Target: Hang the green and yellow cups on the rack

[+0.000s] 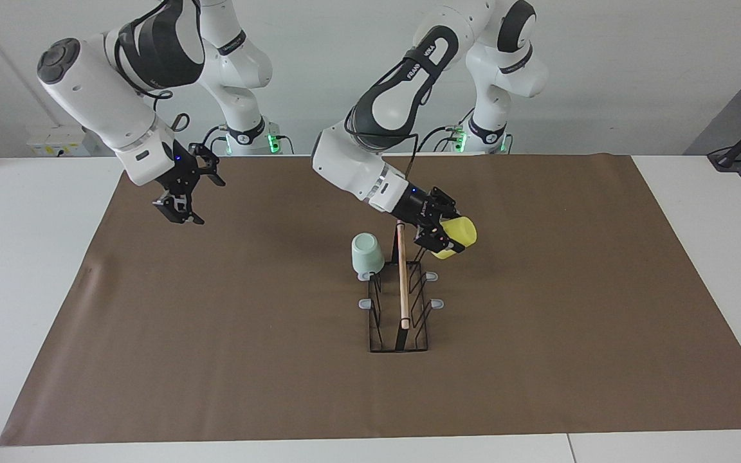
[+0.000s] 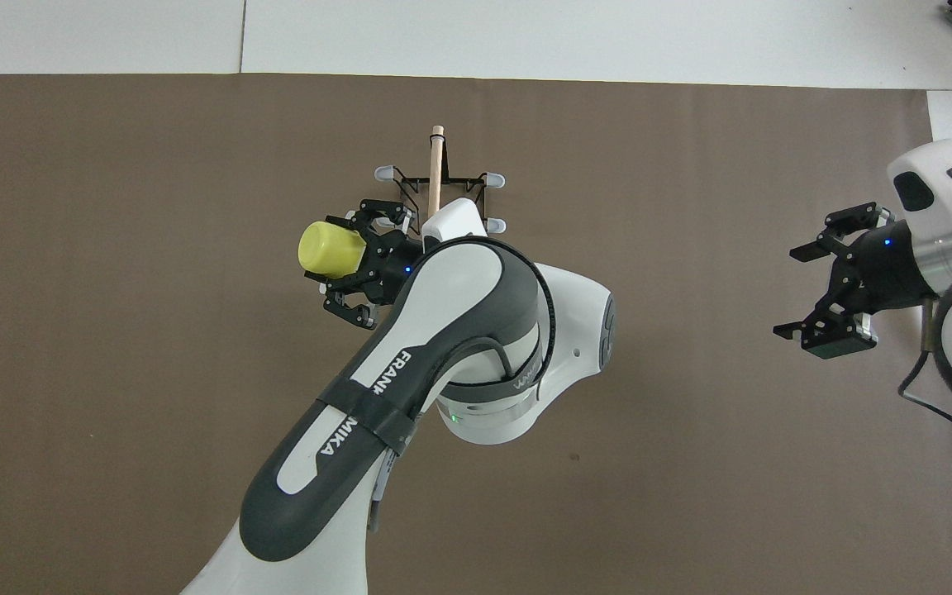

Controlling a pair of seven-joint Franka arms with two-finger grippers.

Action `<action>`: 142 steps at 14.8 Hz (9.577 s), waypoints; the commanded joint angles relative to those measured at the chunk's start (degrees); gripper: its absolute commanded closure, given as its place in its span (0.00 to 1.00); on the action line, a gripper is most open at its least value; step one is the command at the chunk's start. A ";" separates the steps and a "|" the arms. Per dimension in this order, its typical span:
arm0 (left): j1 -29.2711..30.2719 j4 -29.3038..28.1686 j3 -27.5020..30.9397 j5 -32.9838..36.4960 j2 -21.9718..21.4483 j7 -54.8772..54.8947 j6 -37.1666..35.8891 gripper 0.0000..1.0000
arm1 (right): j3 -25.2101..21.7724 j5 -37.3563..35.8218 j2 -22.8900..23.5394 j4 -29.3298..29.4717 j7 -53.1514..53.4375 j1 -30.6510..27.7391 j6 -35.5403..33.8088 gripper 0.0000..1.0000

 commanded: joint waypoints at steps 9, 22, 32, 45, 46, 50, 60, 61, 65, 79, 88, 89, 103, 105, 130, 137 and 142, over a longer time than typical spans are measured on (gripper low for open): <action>-4.21 -5.57 0.87 2.61 -1.24 -0.02 0.55 1.00 | 1.16 -7.37 -2.58 2.92 33.92 0.87 -10.34 0.00; -5.00 -7.07 0.87 1.91 -0.89 -0.02 2.13 1.00 | -12.90 -10.89 1.98 7.84 52.03 13.08 -6.39 0.00; -4.92 -6.89 0.87 0.76 -0.89 -0.28 2.75 0.00 | -12.64 -10.54 5.15 12.67 59.31 14.05 -10.16 0.00; 17.39 -10.14 0.17 -18.63 -16.43 33.94 22.76 0.00 | -7.80 -10.36 5.06 13.11 64.24 11.76 -9.90 0.00; 20.28 -10.14 0.08 -22.05 -17.58 38.70 24.44 0.00 | -7.80 -10.36 5.06 13.11 64.24 11.76 -9.99 0.00; 28.64 -9.26 0.87 -38.13 -18.82 66.00 27.97 0.00 | -7.98 -10.89 4.88 13.11 64.86 12.38 -9.90 0.00; 42.72 -9.70 0.79 -56.89 -23.47 121.06 25.00 0.00 | -8.24 -16.34 4.97 12.50 64.68 12.20 -5.16 0.00; 42.81 -9.62 0.70 -57.85 -24.69 123.97 22.20 0.00 | -8.42 -16.51 4.97 12.50 64.68 12.03 -5.16 0.00; 49.74 -9.70 -5.70 -59.97 -29.27 129.26 13.40 0.00 | -8.68 -17.31 4.88 12.41 64.77 11.85 -5.07 0.00; 49.14 -10.58 -5.54 -60.50 -34.55 128.83 7.94 0.00 | -8.68 -14.15 5.06 12.32 64.33 11.68 -1.73 0.00; 49.14 -10.32 -5.63 -60.41 -34.99 129.01 7.14 0.00 | -8.95 -13.18 5.06 12.32 64.24 11.68 -1.73 0.00; 49.14 -10.32 -5.63 -60.41 -35.08 129.09 7.14 0.00 | -9.03 -13.26 5.06 12.32 64.24 11.68 -1.73 0.00; 49.14 -10.41 -5.63 -60.32 -35.17 129.09 6.53 0.00 | -9.04 -13.26 5.06 12.32 64.16 11.68 -1.73 0.00; 49.23 -10.41 -5.54 -60.15 -35.17 129.27 6.44 0.00 | -9.12 -13.26 5.06 12.32 64.24 11.68 -1.73 0.00; 48.26 -10.93 -5.81 -60.15 -35.52 128.04 7.14 0.00 | -20.55 -13.88 -0.13 11.35 56.16 12.20 -2.69 0.00; 48.26 -11.02 -5.81 -60.06 -35.52 128.04 7.14 0.00 | -20.28 -13.88 0.93 14.61 56.16 12.03 -5.51 0.00; 48.35 -11.11 -5.81 -60.06 -35.69 128.13 7.14 0.00 | -20.28 -13.97 0.84 14.52 56.25 12.29 -5.33 0.00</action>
